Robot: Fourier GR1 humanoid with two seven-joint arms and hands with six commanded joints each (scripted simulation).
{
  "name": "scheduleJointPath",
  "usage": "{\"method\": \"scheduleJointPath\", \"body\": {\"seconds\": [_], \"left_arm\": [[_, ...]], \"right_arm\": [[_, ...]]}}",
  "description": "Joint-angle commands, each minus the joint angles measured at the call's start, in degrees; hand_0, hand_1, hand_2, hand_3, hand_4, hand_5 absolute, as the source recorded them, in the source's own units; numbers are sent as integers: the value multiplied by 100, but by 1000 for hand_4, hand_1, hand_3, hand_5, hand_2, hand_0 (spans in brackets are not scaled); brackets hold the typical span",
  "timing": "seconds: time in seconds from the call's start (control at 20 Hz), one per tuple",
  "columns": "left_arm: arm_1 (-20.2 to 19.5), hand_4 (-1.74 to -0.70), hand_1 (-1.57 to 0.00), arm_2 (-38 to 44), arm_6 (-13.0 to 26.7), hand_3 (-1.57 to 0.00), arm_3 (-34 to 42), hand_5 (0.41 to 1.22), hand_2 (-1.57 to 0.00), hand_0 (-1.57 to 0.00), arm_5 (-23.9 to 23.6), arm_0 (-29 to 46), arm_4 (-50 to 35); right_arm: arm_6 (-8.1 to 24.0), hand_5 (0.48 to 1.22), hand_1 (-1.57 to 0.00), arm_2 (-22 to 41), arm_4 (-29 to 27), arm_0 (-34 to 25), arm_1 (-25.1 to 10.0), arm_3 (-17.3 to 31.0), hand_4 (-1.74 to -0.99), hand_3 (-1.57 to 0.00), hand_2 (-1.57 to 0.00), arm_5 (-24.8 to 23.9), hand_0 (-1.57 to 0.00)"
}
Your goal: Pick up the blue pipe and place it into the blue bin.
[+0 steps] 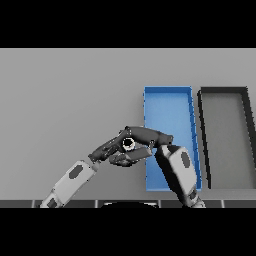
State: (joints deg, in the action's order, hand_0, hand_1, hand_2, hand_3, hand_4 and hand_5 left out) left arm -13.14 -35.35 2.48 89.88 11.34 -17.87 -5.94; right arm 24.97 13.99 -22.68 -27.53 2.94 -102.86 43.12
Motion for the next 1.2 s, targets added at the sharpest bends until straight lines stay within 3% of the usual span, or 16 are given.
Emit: {"method": "scheduleJointPath", "body": {"seconds": [0.0, 0.15, 0.25, 0.45, 0.55, 0.75, 0.85, 1.15], "left_arm": [[-19, -881, -11, -10, 29, -4, 33, 593, -11, -13, -4, -33, 29], [-92, -873, -5, -37, 138, -1, 53, 543, -5, -6, 42, 19, 30], [-80, -868, -3, -66, 120, -1, 64, 529, -3, -4, -2, 71, 80], [-63, -864, -1, -95, 136, 0, 50, 503, -1, -1, 26, 68, 87], [-64, -863, 0, -124, 124, 1, 51, 493, 0, 0, -4, 94, 149], [-75, -864, 1, -118, 124, 1, 45, 483, 1, 1, 27, 89, 126], [-144, -856, 1, -38, 243, 1, 110, 484, 1, 1, -17, 60, 94], [-234, -827, 1, -2, 328, 1, 168, 467, 1, 1, -89, 77, 168]], "right_arm": [[322, 1221, -1571, -3, -436, -16, 22, -27, -1492, -1571, -1571, -177, -1571], [965, 1221, -1571, -119, -1644, -366, -45, 78, -1493, -1571, -1571, -762, -1571], [974, 1221, -1571, -40, -2300, -778, -490, 127, -1494, -1571, -1571, -1353, -1571], [957, 1221, -1571, -318, -2930, -1690, -1081, 103, -1493, -1571, -1571, -2055, -1571], [742, 1221, -1571, -505, -2941, -2140, -1241, 203, -1494, -1571, -1571, -1993, -1571], [284, 1221, -1571, -1070, -2679, -2969, -1492, 1094, -1496, -1571, -1571, -2202, -1571], [55, 1221, -1571, -1303, -2293, -3199, -1643, 1573, -1498, -1571, -1571, -2360, -1571], [89, 1221, -1571, -1842, -1462, -3071, -2105, 3055, -1499, -1571, -1571, -2338, -1571]]}}
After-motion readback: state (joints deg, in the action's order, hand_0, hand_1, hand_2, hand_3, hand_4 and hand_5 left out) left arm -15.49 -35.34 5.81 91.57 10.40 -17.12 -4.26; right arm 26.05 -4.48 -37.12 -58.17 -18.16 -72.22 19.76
